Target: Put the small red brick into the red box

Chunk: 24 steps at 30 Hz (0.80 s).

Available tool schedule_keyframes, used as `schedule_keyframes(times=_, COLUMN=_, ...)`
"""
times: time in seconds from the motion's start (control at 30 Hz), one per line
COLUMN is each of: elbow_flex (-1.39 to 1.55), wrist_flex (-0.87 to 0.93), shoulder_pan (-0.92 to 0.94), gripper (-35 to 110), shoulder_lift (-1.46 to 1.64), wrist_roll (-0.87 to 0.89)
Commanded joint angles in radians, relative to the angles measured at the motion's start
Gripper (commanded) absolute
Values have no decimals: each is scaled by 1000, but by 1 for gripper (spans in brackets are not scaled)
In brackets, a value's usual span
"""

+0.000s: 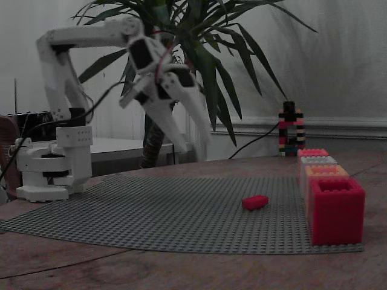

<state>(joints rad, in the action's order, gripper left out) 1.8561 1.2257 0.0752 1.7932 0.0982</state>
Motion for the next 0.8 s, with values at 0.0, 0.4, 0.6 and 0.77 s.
schedule_keyframes(times=0.0, elbow_flex=-245, wrist_flex=38, shoulder_pan=14, gripper=23, shoulder_lift=-175, wrist_roll=89)
schedule_keyframes(times=0.4, elbow_flex=-635, wrist_flex=132, shoulder_pan=-49, gripper=22, shoulder_lift=-529, wrist_roll=287)
schedule_keyframes(times=0.6, elbow_flex=-776, wrist_flex=150, shoulder_pan=-69, gripper=22, shoulder_lift=-650, wrist_roll=325)
schedule_keyframes(times=0.77, elbow_flex=-834, wrist_flex=155, shoulder_pan=-69, gripper=22, shoulder_lift=-713, wrist_roll=333)
